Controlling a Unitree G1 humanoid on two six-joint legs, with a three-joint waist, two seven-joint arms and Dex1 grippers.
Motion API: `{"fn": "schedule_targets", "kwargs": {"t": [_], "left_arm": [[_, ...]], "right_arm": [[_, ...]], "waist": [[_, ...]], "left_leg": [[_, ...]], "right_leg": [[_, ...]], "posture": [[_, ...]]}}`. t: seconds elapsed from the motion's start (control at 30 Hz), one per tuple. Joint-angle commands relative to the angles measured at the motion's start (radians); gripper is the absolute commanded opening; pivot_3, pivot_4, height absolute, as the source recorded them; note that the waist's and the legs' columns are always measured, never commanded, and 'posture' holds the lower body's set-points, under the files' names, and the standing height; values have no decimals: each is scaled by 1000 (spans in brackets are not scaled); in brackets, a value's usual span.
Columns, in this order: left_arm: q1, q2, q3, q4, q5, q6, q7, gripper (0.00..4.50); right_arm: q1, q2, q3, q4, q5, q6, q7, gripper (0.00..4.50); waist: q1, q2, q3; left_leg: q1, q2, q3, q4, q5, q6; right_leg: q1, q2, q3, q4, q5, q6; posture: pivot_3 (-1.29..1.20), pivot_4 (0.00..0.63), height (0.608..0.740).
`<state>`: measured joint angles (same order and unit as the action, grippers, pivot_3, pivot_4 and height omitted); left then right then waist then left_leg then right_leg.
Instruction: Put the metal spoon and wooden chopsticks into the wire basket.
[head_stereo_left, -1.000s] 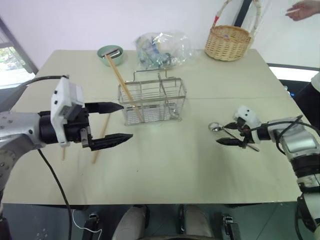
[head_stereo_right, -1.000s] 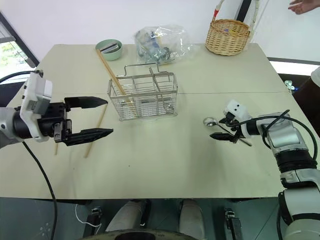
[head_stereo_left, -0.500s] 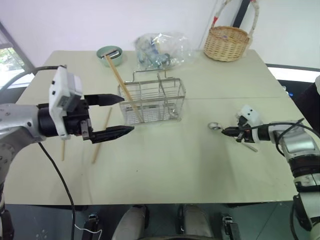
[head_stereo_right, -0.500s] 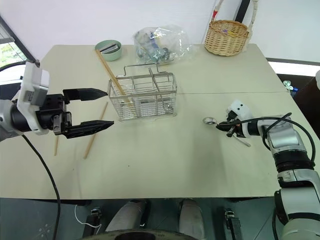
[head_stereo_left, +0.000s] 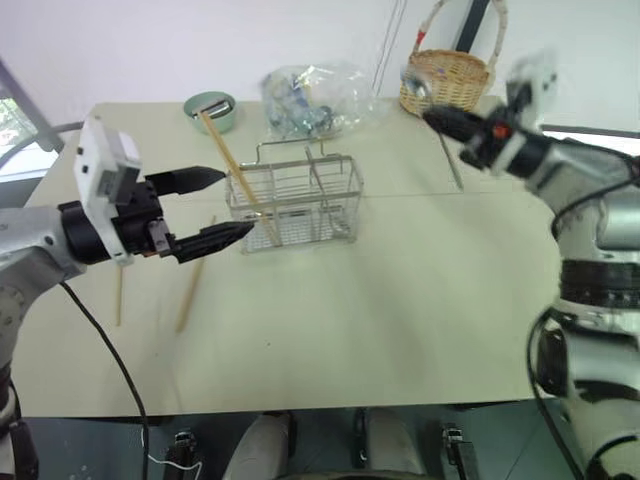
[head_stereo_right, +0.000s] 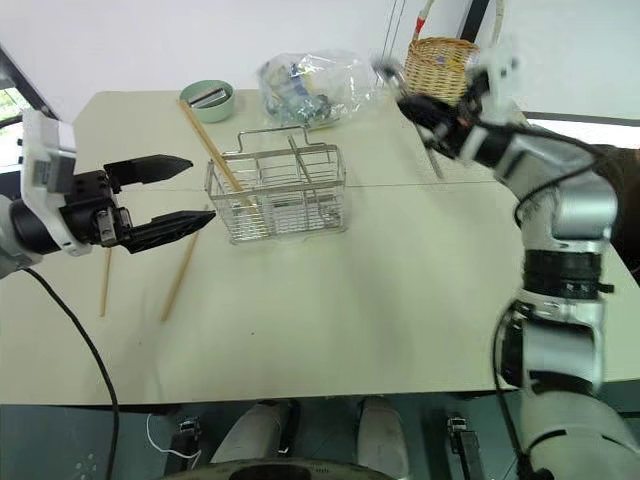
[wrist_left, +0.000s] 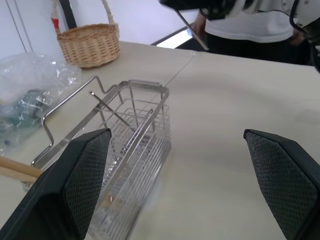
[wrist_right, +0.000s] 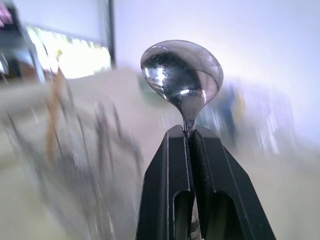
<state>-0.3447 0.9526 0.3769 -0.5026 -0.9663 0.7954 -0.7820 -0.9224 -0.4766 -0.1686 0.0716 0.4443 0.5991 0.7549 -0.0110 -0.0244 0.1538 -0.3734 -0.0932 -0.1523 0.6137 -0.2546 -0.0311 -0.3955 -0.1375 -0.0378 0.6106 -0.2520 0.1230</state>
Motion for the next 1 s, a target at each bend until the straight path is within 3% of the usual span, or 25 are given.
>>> {"fn": "schedule_targets", "kwargs": {"t": [0.03,0.3,0.57,0.87,1.0], "left_arm": [[-14,0,24,1,19,-32,12,4500],[10,8,57,-14,12,-30,27,4500],[34,10,95,-33,1,-21,54,4500],[27,19,110,-36,-10,-18,80,4500],[20,26,111,-24,-8,-24,82,4500]], "right_arm": [[-43,104,29,3,12,-29,-77,27],[-132,287,46,176,-13,-174,-179,27],[-170,366,57,319,-34,-293,-204,27],[-99,430,105,432,-122,-463,-211,27],[-75,420,102,433,-135,-470,-223,1477]], "waist": [[2,0,0],[-6,1,1],[-10,1,1],[-9,3,2],[-10,3,2]], "left_leg": [[0,0,-1,0,0,0],[0,1,2,0,2,-3],[0,3,6,-1,2,-3],[0,3,8,-1,2,-3],[0,3,8,0,2,-3]], "right_leg": [[0,1,0,1,0,0],[-4,4,5,3,3,-4],[-9,5,7,4,4,-5],[-11,5,9,4,4,-5],[-11,5,9,4,5,-5]], "posture": [[0,150,693],[0,150,693],[0,150,693],[0,150,693],[0,150,693]]}}
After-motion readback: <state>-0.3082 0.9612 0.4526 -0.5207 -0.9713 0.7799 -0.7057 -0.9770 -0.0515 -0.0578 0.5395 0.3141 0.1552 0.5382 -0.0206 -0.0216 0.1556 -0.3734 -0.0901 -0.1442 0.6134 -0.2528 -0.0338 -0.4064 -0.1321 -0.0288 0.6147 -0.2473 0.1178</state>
